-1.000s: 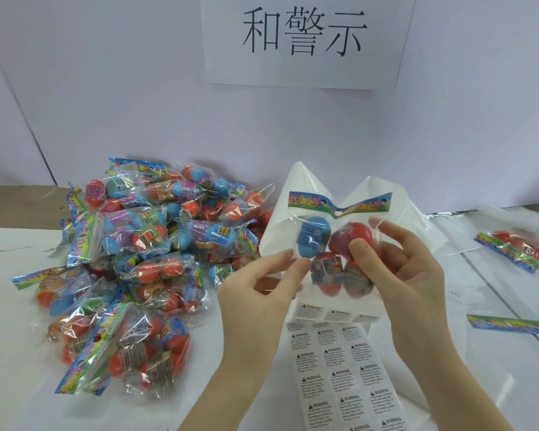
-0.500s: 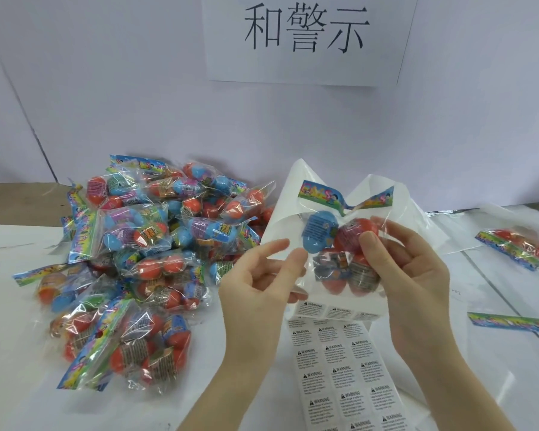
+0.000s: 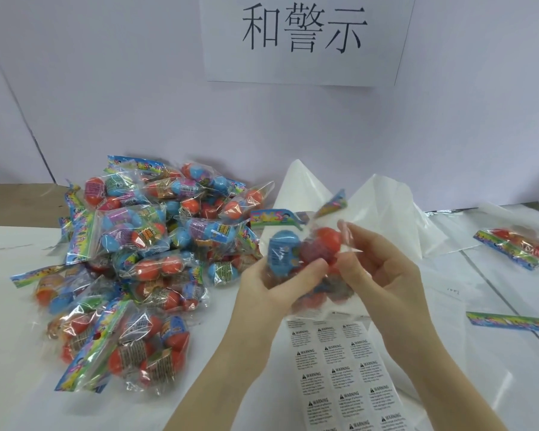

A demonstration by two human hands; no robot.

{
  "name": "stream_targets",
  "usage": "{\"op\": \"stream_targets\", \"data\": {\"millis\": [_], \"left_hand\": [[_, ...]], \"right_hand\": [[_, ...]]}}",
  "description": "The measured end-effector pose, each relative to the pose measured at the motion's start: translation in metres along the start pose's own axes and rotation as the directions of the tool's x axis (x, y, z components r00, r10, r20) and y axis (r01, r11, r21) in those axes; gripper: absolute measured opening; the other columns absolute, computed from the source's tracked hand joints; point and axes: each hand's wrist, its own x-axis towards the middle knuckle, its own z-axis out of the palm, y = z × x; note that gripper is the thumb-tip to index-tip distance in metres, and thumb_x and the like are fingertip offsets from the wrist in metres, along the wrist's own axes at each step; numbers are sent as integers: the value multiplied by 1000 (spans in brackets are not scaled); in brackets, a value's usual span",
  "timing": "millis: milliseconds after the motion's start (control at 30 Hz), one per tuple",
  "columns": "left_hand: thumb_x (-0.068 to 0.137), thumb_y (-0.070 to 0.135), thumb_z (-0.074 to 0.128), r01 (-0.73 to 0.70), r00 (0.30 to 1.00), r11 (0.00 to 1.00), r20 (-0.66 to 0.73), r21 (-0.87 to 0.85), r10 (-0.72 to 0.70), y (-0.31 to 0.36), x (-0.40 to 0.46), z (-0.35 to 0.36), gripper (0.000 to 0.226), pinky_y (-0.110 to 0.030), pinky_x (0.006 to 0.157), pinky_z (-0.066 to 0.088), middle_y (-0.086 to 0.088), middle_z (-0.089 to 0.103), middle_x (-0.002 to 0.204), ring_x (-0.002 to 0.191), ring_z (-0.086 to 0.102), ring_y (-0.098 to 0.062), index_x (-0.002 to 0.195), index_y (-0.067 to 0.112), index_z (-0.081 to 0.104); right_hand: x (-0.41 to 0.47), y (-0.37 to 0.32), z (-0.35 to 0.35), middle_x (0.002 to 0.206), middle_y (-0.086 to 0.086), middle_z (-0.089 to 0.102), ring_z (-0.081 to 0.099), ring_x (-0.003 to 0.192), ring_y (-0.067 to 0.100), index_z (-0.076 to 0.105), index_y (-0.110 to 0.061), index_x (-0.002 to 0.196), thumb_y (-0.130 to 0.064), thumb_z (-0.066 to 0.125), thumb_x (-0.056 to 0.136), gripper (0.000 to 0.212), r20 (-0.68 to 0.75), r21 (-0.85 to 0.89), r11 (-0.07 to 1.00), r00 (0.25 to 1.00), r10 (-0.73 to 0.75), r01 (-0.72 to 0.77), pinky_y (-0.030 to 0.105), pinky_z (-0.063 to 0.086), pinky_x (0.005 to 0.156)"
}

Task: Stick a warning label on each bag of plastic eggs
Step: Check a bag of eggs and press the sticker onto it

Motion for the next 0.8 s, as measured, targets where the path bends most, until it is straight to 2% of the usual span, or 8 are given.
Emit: {"op": "stream_targets", "data": {"millis": [67, 167, 267, 333, 400, 567, 667, 800], "left_hand": [[57, 25, 73, -32, 999, 997, -35, -76, 29, 1, 2, -2, 33, -32, 70, 59, -13, 74, 85, 73, 71, -28, 85, 8, 73], [57, 25, 73, -79, 996, 992, -44, -102, 75, 5, 1, -2, 27, -28, 68, 57, -11, 75, 86, 76, 72, -27, 81, 13, 76], [54, 22, 76, -95, 993, 988, -77, -120, 86, 3, 0, 0, 27, -28, 67, 58, -9, 75, 86, 77, 72, -22, 80, 15, 76], [57, 12, 84, -94, 992, 990, -99, -109, 84, 1, 0, -1, 23, -28, 66, 57, -10, 75, 85, 78, 72, -23, 78, 14, 76], [62, 11, 78, -92, 991, 991, -109, -93, 81, 0, 1, -2, 13, -32, 69, 58, -10, 74, 84, 79, 72, -26, 73, 15, 75], [61, 17, 74, -109, 991, 993, -80, -42, 105, 2, -1, 1, 17, -29, 67, 57, -7, 75, 81, 75, 72, -23, 78, 20, 77], [58, 19, 78, -92, 992, 996, -89, -24, 89, 1, 0, -1, 18, -32, 67, 58, -10, 74, 80, 74, 71, -27, 76, 17, 76], [51, 29, 80, -112, 991, 994, -76, -7, 112, 2, -1, -3, 31, -38, 73, 58, -13, 73, 80, 72, 70, -28, 78, 15, 75]], "right_hand": [[0, 0, -2, 98, -11, 72, 67, 82, 3, 73, -37, 92, -43, 67, 65, 28, 8, -69, 996, 998, -60, 61, 13, 50, 70], [-2, -1, -2, 94, -14, 72, 66, 81, 5, 72, -39, 90, -35, 68, 73, 18, -1, -219, 960, 984, -178, 173, 15, 49, 77], [-4, 1, -1, 83, -17, 72, 66, 76, 5, 68, -37, 89, -27, 66, 73, 19, -57, -308, 922, 963, -265, 236, 17, 49, 77], [-5, 0, -1, 80, -19, 71, 64, 73, 2, 68, -37, 88, -29, 68, 73, 17, -72, -356, 895, 948, -311, 267, 19, 48, 75], [-5, -1, 0, 80, -19, 71, 63, 72, 1, 67, -39, 87, -33, 68, 74, 14, -71, -384, 878, 939, -337, 286, 23, 49, 73], [-4, -2, -1, 79, -17, 71, 64, 74, 3, 74, -35, 87, -16, 68, 74, 24, -35, -327, 892, 939, -341, 312, 12, 46, 71], [-3, -2, -2, 79, -14, 71, 63, 73, 5, 72, -43, 91, -12, 66, 74, 36, 12, -272, 915, 952, -307, 298, 14, 47, 73], [-2, -2, -4, 79, -9, 70, 63, 73, 7, 73, -42, 92, -11, 63, 75, 36, 81, -191, 951, 970, -230, 242, 15, 48, 74]]}}
